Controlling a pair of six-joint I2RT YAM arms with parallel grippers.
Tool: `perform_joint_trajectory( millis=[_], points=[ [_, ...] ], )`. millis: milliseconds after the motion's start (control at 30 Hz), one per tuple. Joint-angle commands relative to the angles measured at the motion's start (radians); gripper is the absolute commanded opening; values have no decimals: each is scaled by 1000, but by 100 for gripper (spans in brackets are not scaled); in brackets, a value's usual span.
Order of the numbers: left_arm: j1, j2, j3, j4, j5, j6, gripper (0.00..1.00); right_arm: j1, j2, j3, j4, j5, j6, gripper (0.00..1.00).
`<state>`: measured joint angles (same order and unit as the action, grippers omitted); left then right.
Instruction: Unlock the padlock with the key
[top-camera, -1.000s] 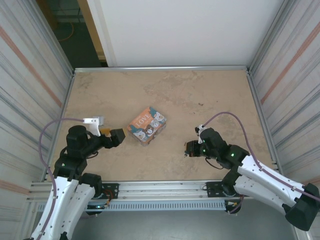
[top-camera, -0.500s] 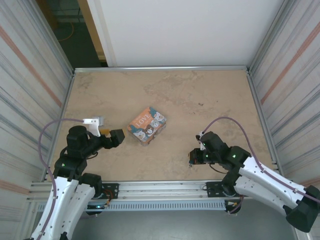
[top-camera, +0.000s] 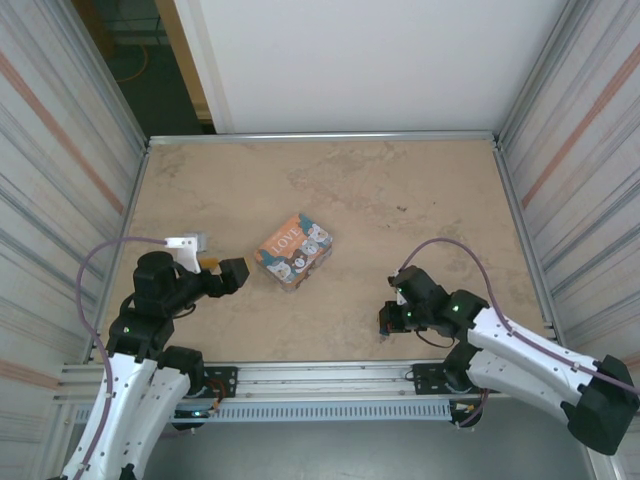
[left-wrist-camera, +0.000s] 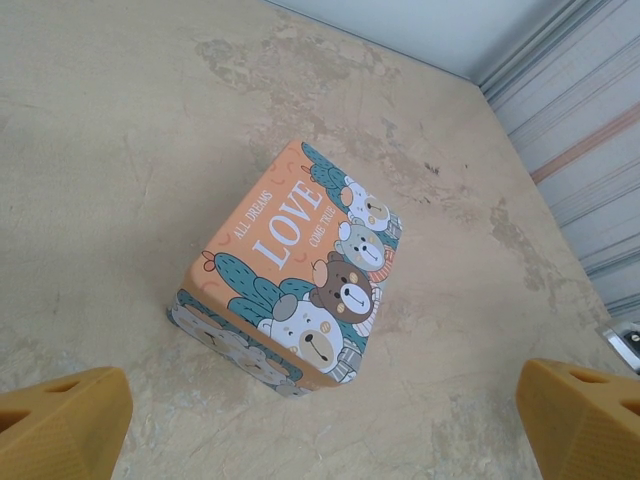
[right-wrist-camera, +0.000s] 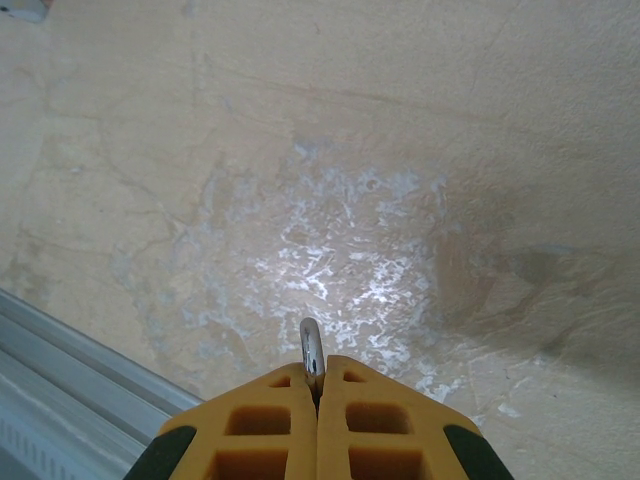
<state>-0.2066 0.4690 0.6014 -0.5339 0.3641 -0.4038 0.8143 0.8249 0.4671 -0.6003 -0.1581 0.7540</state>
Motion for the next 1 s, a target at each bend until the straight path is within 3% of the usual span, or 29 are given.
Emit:
perform_joint_trajectory(
  millis=[0, 433, 967],
  points=[
    [7, -3, 6, -21, -16, 17, 99, 9, 36, -4, 22, -7, -20, 0],
    [8, -3, 5, -28, -15, 16, 99, -3, 195, 7, 105, -38, -62, 0],
    [7, -3, 3, -28, -16, 15, 99, -27, 235, -5, 132, -30, -65, 6]
  ],
)
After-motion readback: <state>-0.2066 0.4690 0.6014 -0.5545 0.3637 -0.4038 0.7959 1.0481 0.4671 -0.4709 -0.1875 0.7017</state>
